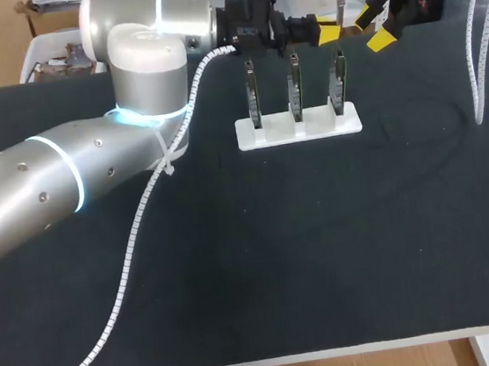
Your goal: Pick up the optical module with the left hand, and insert it into the network port with the right hand.
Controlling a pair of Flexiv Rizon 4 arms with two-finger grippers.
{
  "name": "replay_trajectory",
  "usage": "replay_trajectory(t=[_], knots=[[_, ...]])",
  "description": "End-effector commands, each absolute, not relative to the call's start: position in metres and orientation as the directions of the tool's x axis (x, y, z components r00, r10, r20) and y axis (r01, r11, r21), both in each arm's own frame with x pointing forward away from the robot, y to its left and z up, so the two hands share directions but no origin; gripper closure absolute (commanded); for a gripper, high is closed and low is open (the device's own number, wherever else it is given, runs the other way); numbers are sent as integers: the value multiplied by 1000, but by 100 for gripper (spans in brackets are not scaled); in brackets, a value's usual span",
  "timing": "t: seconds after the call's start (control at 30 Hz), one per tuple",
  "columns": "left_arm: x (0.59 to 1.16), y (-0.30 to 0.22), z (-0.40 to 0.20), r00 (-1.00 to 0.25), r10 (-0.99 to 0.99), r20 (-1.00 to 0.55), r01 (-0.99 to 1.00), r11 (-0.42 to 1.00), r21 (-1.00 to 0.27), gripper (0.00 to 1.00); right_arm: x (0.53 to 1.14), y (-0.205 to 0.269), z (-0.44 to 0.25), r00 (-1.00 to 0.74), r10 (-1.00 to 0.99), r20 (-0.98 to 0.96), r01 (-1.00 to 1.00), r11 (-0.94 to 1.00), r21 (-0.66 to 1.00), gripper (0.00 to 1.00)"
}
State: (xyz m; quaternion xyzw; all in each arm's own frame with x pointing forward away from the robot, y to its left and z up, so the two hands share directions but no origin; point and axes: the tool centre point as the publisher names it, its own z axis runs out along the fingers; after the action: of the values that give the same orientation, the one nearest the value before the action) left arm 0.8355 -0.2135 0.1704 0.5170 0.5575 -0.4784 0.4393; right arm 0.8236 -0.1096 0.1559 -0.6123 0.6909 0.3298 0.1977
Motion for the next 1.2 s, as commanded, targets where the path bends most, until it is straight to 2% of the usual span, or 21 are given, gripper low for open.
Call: replay_trajectory(t=[0.03, 0.73, 1.2], knots=[[834, -214, 171, -76, 158, -985, 997, 7, -76, 100, 832, -110, 157, -172, -718, -675, -731, -367, 576, 0], [834, -214, 171, -76, 158, -985, 997, 7, -76, 100, 832, -110, 157, -172, -718, -675, -731, -367, 576, 0], [834, -214, 171, -76, 158, -985, 997, 7, -76, 100, 846, -106, 181, -162, -707, -689, -782, -334, 527, 0]])
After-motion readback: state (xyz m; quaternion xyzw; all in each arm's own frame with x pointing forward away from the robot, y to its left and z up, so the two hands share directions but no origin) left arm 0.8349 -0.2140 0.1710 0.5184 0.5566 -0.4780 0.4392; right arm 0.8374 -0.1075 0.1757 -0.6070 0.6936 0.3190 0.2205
